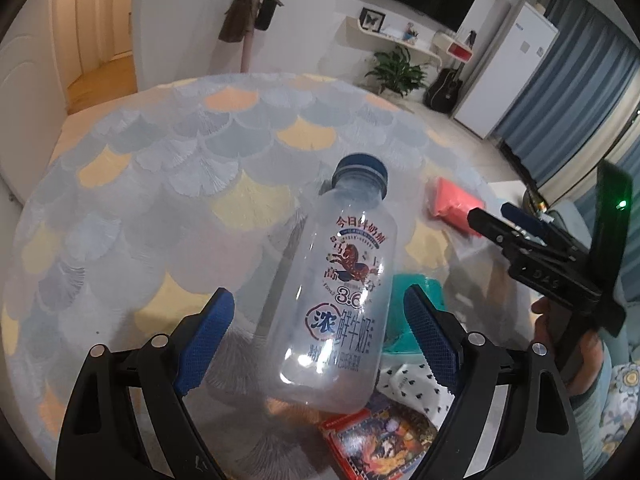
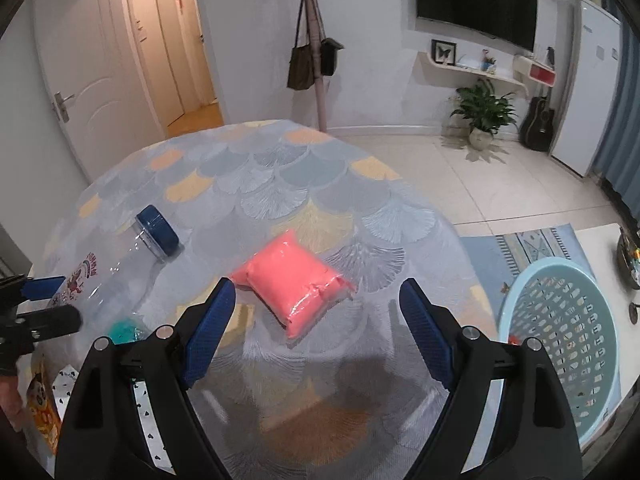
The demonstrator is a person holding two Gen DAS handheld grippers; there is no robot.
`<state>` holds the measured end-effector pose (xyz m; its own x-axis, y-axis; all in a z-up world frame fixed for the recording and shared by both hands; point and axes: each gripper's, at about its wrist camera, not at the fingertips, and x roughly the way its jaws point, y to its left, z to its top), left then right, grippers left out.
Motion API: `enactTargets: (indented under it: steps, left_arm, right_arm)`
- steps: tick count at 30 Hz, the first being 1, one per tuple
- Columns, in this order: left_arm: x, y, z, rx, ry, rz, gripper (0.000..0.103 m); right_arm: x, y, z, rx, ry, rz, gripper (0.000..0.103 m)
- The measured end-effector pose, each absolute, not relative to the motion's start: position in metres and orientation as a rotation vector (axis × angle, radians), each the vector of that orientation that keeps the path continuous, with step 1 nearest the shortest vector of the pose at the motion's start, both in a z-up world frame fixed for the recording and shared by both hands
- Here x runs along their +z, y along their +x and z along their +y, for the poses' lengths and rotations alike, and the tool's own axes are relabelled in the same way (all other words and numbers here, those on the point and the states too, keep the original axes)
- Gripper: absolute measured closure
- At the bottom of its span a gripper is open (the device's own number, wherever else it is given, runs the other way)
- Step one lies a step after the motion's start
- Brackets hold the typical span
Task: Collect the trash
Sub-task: 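Move both tools back to the table toward the clear water bottle, then grasp the clear milk bottle with the left tool while the right tool grasps the pink packet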
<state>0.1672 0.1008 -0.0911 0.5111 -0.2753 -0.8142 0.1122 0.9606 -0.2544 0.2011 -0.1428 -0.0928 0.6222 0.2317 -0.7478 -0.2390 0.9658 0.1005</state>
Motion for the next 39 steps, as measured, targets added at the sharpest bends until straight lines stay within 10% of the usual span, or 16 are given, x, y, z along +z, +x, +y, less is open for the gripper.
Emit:
enactTargets:
  steps: [24, 31, 39]
  left_arm:
    - [-0.104, 0.179, 0.092, -0.206, -0.187, 1.011, 0.043]
    - [-0.103, 0.179, 0.095, -0.191, -0.210, 1.004, 0.044]
    - [-0.094, 0.176, 0.097, -0.188, -0.229, 0.983, 0.046]
  right_arm:
    - [-0.106, 0.220, -0.119, 0.307, -0.127, 0.932, 0.024]
    - [-0.105, 0.210, -0.112, 0.358, -0.167, 0.911, 0.062]
    - [-0.095, 0.202, -0.116, 0.365, -0.142, 0.845, 0.066]
